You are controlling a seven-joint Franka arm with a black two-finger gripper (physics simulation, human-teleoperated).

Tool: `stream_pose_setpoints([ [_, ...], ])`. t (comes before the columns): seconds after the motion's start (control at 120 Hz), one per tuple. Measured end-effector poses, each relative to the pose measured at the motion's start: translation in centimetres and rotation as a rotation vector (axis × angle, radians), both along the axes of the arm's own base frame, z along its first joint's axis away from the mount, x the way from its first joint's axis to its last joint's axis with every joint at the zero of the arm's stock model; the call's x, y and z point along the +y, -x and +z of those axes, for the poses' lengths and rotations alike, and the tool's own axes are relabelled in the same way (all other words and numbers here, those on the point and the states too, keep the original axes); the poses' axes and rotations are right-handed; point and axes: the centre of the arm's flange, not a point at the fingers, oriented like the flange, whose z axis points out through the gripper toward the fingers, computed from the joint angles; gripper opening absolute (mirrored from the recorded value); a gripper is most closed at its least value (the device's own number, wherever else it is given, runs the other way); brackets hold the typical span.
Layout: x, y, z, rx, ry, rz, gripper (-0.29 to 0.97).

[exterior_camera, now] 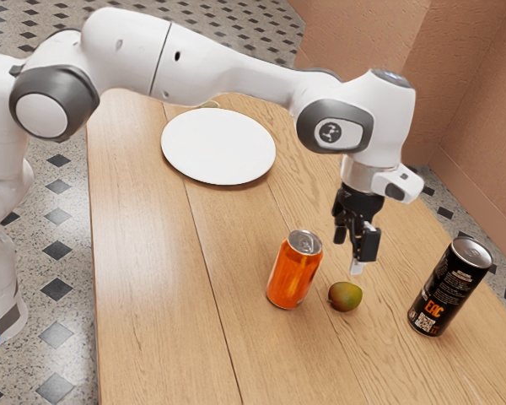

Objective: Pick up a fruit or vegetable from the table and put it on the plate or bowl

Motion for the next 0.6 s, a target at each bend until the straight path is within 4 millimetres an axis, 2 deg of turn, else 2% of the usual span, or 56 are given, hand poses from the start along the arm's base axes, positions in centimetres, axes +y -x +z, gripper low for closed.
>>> stream_pose_setpoints([
  [0.325, -0.1, -1.1, -4.2, 0.031, 0.015, -0.031, 0.68],
  [0.6, 1.4, -1.5, -4.4, 0.024, 0.019, -0.032, 0.68],
])
